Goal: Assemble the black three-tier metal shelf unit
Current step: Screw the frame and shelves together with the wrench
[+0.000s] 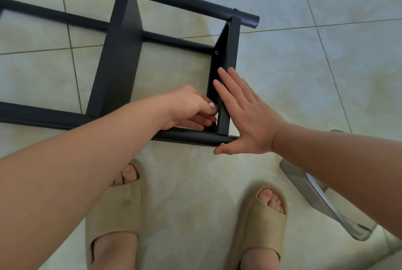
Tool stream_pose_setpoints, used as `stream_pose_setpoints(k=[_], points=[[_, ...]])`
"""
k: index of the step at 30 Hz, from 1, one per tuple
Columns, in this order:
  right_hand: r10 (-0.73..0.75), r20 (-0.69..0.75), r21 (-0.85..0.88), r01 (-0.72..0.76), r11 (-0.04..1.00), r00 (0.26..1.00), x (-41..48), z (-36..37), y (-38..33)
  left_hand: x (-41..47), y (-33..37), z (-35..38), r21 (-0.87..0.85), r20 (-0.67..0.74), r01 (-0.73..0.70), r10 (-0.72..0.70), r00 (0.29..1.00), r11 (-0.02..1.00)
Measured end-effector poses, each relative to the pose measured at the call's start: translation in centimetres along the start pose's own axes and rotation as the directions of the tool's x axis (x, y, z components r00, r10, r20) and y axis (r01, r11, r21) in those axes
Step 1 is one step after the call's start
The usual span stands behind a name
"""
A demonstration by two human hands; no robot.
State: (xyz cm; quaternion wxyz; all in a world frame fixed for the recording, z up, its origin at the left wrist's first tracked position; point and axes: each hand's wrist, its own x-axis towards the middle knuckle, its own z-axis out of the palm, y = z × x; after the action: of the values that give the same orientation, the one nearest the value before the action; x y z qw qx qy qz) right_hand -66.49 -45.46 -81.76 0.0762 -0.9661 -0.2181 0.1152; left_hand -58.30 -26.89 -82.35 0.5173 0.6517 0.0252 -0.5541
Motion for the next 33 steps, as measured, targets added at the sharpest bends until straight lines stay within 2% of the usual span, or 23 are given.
stream_pose_setpoints(k=[13, 17, 24, 29, 33], points=[[-0.008, -0.015, -0.018, 0.007, 1.0, 1.0, 0.04, 0.11, 0.05, -0.9, 0.07, 0.0, -0.014, -0.088, -0.142, 0.14, 0.986, 0.99], [-0.007, -0.01, -0.018, 0.007, 1.0, 1.0, 0.06, 0.07, 0.01, -0.95, 0.02, -0.1, -0.011, -0.064, -0.123, 0.122, 0.99, 0.992], [-0.007, -0.005, -0.02, 0.007, 1.0, 1.0, 0.05, -0.03, 0.01, -0.78, 0.11, 0.24, 0.114, -0.065, -0.103, 0.111, 0.992, 0.988], [-0.006, -0.004, -0.023, 0.006, 1.0, 1.0, 0.08, -0.03, 0.0, -0.91, 0.3, 0.06, -0.027, -0.06, -0.083, 0.081, 0.995, 0.996], [-0.005, -0.006, -0.016, 0.005, 1.0, 1.0, 0.09, -0.02, 0.02, -0.87, 0.36, 0.04, -0.042, -0.031, -0.041, 0.04, 0.999, 0.998]])
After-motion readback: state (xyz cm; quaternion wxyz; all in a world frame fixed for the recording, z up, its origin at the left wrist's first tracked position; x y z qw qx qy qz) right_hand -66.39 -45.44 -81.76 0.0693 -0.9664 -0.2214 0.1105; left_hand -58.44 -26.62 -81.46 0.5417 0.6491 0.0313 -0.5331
